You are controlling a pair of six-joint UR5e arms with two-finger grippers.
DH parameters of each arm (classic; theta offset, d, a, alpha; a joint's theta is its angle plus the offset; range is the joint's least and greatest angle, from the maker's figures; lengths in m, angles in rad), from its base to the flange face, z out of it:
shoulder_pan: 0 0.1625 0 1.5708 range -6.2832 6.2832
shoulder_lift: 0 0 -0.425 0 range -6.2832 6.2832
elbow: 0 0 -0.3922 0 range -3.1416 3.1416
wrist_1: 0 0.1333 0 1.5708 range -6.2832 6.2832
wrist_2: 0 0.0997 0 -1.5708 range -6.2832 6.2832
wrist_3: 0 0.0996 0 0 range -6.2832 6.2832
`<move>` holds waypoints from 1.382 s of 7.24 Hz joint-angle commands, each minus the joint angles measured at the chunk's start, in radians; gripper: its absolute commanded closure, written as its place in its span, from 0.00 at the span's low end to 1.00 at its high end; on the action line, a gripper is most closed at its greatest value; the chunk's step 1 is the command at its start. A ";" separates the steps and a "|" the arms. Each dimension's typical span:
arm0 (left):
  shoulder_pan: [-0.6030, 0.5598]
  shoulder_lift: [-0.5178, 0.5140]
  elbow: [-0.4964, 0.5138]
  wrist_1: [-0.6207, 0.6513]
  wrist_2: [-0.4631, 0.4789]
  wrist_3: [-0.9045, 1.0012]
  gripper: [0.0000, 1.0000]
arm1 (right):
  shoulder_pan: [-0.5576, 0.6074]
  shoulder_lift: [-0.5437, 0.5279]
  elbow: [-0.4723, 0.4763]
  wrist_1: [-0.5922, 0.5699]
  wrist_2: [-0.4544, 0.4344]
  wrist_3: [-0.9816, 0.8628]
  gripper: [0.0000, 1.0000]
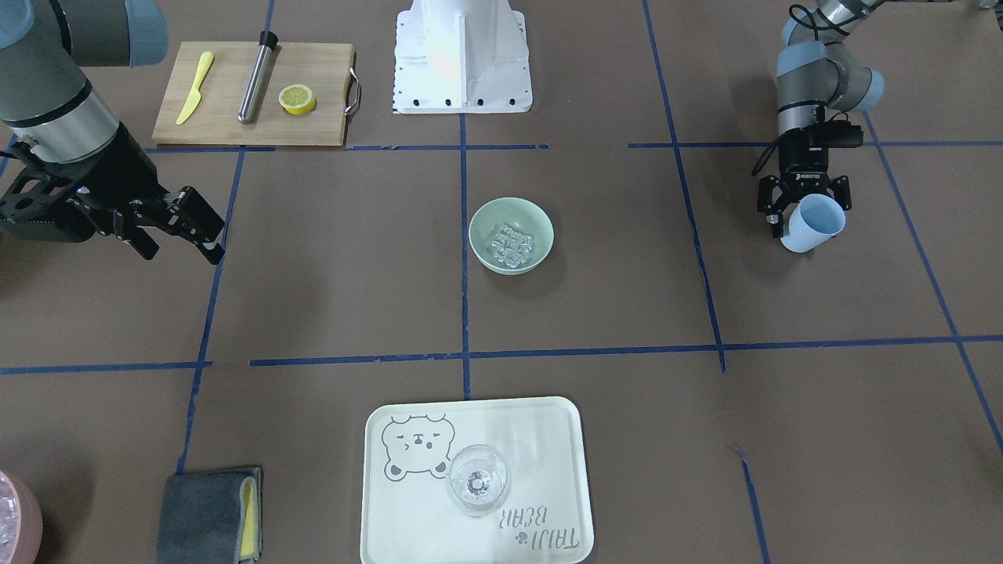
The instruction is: Pour ice into bowl
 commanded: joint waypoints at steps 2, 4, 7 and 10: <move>0.001 0.067 -0.081 0.004 -0.099 0.020 0.00 | 0.000 0.002 0.003 0.000 0.002 0.006 0.00; 0.001 0.093 -0.097 0.005 -0.129 0.022 0.00 | 0.000 0.004 0.003 0.000 0.005 0.009 0.00; 0.003 0.119 -0.110 0.007 -0.270 0.022 0.00 | -0.002 0.007 0.031 -0.044 0.005 0.015 0.00; 0.003 0.270 -0.331 0.086 -0.381 0.023 0.00 | -0.005 0.015 0.057 -0.089 0.006 0.015 0.00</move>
